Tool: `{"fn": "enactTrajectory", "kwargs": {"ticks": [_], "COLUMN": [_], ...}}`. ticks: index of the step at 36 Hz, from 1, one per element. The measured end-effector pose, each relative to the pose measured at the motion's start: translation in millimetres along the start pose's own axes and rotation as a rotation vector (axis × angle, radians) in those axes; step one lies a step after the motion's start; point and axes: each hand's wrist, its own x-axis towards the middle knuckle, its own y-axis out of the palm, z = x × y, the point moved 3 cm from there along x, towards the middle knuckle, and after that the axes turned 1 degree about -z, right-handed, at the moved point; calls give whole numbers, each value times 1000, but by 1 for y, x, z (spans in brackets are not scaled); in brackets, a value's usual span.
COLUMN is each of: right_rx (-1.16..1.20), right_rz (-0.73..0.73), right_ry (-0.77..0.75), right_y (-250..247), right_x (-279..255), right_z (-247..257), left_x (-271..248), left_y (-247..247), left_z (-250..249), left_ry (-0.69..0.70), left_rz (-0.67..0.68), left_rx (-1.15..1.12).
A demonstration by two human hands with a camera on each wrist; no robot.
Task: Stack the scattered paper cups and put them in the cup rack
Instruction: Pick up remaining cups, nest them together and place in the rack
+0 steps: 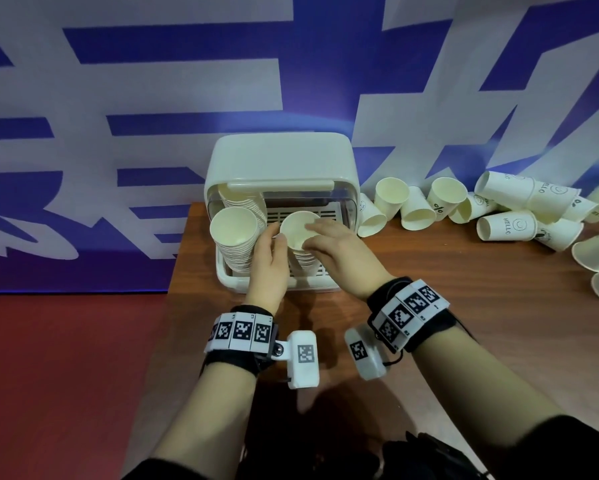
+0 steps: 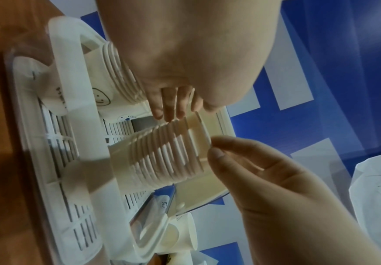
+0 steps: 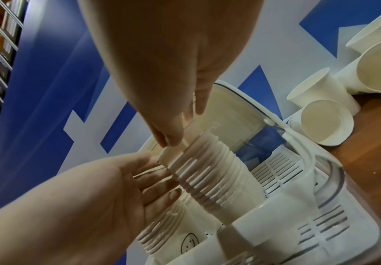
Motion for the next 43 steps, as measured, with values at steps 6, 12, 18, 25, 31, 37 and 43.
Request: {"fn": "enactTrajectory", "kwargs": {"ticks": [6, 12, 18, 25, 31, 37, 43], "right_rx": [-5, 37, 80, 112, 146, 166, 161], "right_rz": [6, 40, 30, 50, 37, 46, 43], "right_ry": [162, 325, 372, 360, 336, 351, 345], "right_y": [8, 7, 11, 12, 7, -11, -31], "right_x": [1, -5, -10, -11, -16, -34, -59], "right_z": [-12, -14, -17, -16, -22, -25, -29], "left_x": [5, 6, 1, 2, -5, -19, -35], "left_y": [2, 4, 4, 5, 5, 11, 28], "left_z": [4, 9, 12, 11, 2, -16, -36], "left_ry": [6, 59, 39, 8, -27, 39, 178], "left_rz": [43, 59, 70, 73, 48, -13, -74], "left_rx": [91, 152, 155, 248, 276, 380, 474]}}
